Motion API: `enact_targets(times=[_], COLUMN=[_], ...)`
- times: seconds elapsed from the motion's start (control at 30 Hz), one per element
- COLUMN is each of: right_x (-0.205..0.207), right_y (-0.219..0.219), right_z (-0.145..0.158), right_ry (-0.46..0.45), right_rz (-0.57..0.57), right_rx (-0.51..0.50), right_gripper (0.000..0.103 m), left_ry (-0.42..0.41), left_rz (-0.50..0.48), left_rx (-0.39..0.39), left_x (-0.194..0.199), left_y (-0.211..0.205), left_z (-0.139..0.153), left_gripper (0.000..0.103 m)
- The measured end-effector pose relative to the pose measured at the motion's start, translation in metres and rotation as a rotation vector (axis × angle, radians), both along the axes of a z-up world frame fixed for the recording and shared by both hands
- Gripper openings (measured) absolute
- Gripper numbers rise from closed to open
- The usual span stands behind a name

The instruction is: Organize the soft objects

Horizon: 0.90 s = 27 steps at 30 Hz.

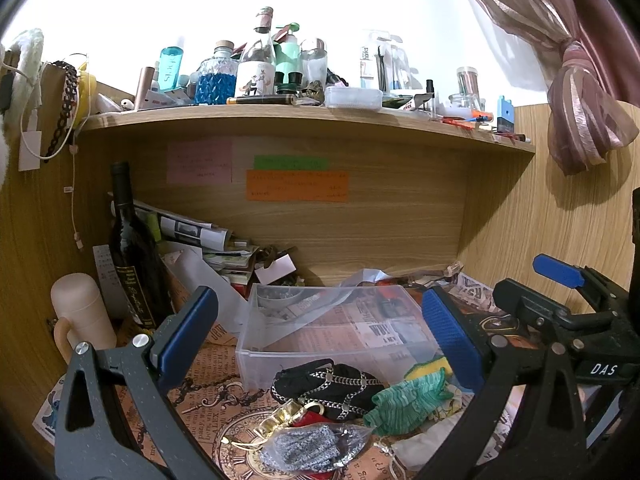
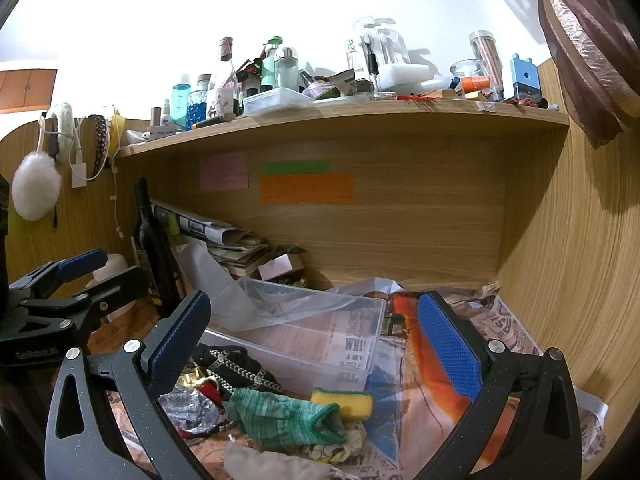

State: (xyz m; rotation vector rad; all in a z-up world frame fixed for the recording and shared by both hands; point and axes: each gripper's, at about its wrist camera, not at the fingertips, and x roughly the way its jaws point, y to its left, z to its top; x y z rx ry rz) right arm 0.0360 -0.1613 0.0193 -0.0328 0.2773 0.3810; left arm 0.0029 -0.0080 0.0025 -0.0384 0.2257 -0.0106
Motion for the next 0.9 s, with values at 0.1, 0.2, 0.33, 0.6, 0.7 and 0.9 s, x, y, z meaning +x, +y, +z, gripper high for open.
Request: enact_targets(times=[0.1,0.2,0.33,0.6,0.7,0.9], right_x=[-0.0008,-0.0019,-0.0041,-0.0052,-0.0057,-0.0068], right_y=[0.0001,-0.0001,0.0003,-0.0008,-0.0004,-0.0003], right_z=[0.0000,0.0003,0.0009,0.0020,0.0024,0.0030], right_ry=[-0.003,-0.005,-0.010,-0.015,-0.017,-0.019], right_rz=[0.002,0.003,0.003,0.007,0.007,0.008], right_rx=[0.001,0.003,0.005,0.008,0.010,0.011], right_gripper=[0.103,0.103,0.103,0.103,0.103,0.103], left_ry=[-0.003,-0.006,-0.013,-0.019,-0.022,-0.026], left_rz=[0.000,-0.002,0.000,0.001,0.003,0.000], left_rx=[-0.002,-0.004,-0.001,-0.003,0.001,0.001], left_x=[-0.0002,-0.0004,-0.0031,-0.0042,-0.0053,-0.0069], left_y=[0.0006,0.0010,0.0005,0.0009,0.0006,-0.0003], left_z=[-0.0001,0.0000,-0.0005,0.0002,0.0003,0.0010], left_gripper=[0.103,0.103,0.103,0.103,0.103,0.103])
